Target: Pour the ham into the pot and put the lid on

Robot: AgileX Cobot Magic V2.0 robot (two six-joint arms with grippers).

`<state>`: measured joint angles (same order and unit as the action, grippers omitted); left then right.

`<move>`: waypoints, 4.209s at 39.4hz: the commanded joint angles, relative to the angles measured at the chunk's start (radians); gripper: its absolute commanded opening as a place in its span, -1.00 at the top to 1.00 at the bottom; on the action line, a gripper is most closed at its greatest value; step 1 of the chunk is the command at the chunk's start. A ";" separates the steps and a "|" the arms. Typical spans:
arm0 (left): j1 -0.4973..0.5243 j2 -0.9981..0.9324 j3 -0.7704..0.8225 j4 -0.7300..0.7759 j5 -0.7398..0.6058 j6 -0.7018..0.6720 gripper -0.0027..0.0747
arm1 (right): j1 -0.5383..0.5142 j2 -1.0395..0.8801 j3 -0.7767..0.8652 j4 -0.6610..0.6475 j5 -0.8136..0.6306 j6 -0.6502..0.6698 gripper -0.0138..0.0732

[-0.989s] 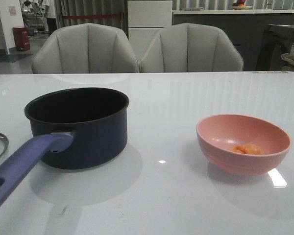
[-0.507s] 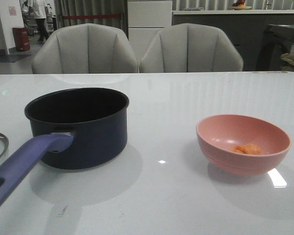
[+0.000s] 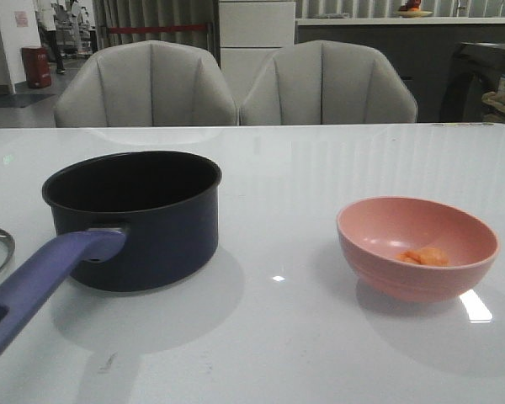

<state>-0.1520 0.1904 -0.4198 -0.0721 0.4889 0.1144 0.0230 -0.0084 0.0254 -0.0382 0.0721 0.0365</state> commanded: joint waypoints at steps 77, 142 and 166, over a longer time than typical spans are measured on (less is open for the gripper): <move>-0.104 -0.077 0.079 0.018 -0.197 0.002 0.64 | 0.098 1.159 -0.776 0.158 0.364 0.046 -0.25; -0.104 -0.077 0.079 0.004 -0.173 0.002 0.64 | 0.351 1.550 -1.238 -0.091 0.288 -0.037 0.36; -0.104 -0.077 0.079 0.004 -0.173 0.002 0.64 | 0.556 1.630 -1.366 -0.270 -0.247 -0.079 0.36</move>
<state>-0.2460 0.1028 -0.3120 -0.0565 0.3911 0.1144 0.5790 1.6474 -1.2996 -0.2836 0.0000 -0.0123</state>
